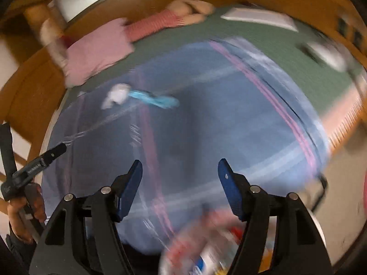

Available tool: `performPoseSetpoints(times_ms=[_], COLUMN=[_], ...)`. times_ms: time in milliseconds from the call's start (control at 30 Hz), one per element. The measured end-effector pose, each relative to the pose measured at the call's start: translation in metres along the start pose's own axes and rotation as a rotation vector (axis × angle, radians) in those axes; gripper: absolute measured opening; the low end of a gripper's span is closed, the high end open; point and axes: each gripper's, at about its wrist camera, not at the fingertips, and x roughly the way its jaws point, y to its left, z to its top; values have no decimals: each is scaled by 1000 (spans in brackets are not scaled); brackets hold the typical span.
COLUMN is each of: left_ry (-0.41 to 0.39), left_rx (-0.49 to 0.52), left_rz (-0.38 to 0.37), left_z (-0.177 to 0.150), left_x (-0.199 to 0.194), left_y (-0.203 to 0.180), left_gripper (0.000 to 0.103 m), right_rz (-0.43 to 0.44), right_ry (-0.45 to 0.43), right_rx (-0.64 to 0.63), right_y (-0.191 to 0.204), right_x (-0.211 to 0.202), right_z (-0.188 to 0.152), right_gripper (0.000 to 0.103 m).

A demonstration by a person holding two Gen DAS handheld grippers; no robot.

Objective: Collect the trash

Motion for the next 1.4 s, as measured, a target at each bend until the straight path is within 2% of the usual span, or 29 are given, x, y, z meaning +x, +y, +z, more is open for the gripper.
performPoseSetpoints(times_ms=[67,100,133,200,300,367,467,533,600,633,733,833,867,933,967,1067,1100,1133,1167,1200,1233,1267,1300,1333,1400], left_ry=[52,132,152,160,129,126,146,148,149,144,126,123,116,99,85,63,61,59,60,64,72,80,97,110,136], left_rx=[-86,-165,-218,-306,-403,-433,-432,-411,-399,-405,-450,-484,-506,-541,-561,-595,-598,-596,-594,-590,-588,-587,-581,-573,-546], left_rz=[58,94,82,63,85,88,83,80,72,67,68,75,77,92,107,111,108,107,110,115,115,112,100,89,66], left_z=[0,-2,-3,-1,1,-2,2,6,9,9,7,4,2,-1,-3,-5,-5,-6,-6,-7,-8,-9,-10,-10,-9], left_x=[18,32,37,39,34,30,31,33,34,32,29,26,24,18,14,7,6,6,6,6,8,9,12,16,23], left_y=[33,55,68,91,116,121,120,120,117,115,123,133,138,147,152,162,163,165,165,166,166,166,165,164,159], left_gripper=[91,91,91,91,91,91,91,91,91,91,91,91,91,91,91,91,91,91,91,91,91,91,91,91,91], right_rz=[15,8,-28,-92,-206,-303,-345,-366,-325,-304,-229,-4,113,307,438,726,782,808,787,744,712,662,617,584,556], right_ry=[4,7,5,-4,-57,-64,-4,9,18,41,83,151,195,298,369,531,586,637,671,659,635,586,539,494,460], right_rx=[-96,-129,-173,-220,-278,-314,-356,-372,-364,-361,-376,-270,-204,-95,-12,188,225,248,271,286,290,293,299,304,291], right_y=[47,65,91,124,161,183,203,206,205,205,206,198,190,177,167,142,137,131,121,110,101,88,76,65,54], right_x=[41,59,88,134,192,232,281,296,305,307,298,270,257,242,234,226,227,231,235,235,233,228,222,215,206], right_z=[32,44,61,88,119,131,139,136,133,132,125,119,113,98,85,42,28,15,3,-2,-3,-1,3,7,12], right_gripper=[67,68,73,74,74,74,74,74,55,36,24,22,22,22,22,26,27,31,32,33,41,56,63,67,67])
